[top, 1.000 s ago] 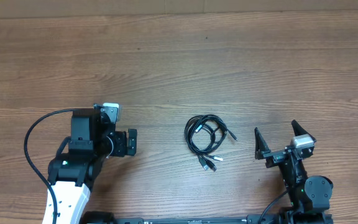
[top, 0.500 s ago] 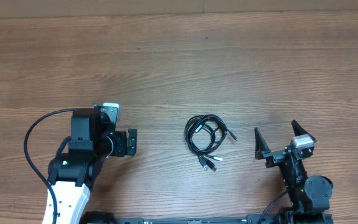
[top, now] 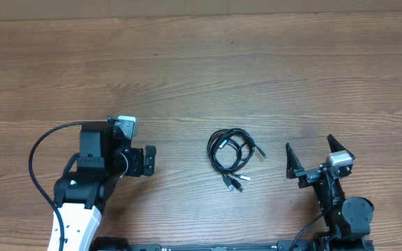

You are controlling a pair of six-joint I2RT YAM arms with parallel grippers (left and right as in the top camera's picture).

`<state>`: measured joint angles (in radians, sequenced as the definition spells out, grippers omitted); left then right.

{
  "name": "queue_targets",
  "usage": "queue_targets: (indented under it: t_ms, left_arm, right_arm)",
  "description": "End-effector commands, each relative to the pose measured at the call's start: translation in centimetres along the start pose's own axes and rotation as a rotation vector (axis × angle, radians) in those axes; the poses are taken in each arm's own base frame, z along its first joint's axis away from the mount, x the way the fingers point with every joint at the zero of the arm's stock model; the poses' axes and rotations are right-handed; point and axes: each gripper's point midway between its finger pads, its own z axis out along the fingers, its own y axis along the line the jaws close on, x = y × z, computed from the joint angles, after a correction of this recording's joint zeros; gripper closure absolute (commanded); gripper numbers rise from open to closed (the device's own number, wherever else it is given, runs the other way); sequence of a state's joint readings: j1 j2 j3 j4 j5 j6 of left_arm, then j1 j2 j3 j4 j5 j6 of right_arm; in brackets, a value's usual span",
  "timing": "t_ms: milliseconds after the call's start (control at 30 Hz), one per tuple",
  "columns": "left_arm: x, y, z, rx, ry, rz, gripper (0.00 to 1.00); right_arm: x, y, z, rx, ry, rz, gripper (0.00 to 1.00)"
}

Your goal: Untangle cables

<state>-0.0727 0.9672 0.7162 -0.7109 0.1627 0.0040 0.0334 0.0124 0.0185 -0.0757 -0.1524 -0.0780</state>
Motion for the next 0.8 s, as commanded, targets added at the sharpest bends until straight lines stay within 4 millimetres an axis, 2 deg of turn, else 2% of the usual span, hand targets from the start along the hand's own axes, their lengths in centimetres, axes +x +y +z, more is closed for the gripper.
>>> queue_targets:
  t_ms: [0, 767]
  left_arm:
    - [-1.03, -1.04, -0.53, 0.048, -0.026, 0.033, 0.01]
    - [-0.94, -1.09, -0.53, 0.052, -0.022, 0.032, 0.00]
  right_arm:
    - [0.41, 0.08, 0.07, -0.003, 0.006, 0.003, 0.00]
    - [0.41, 0.08, 0.07, -0.003, 0.006, 0.003, 0.00]
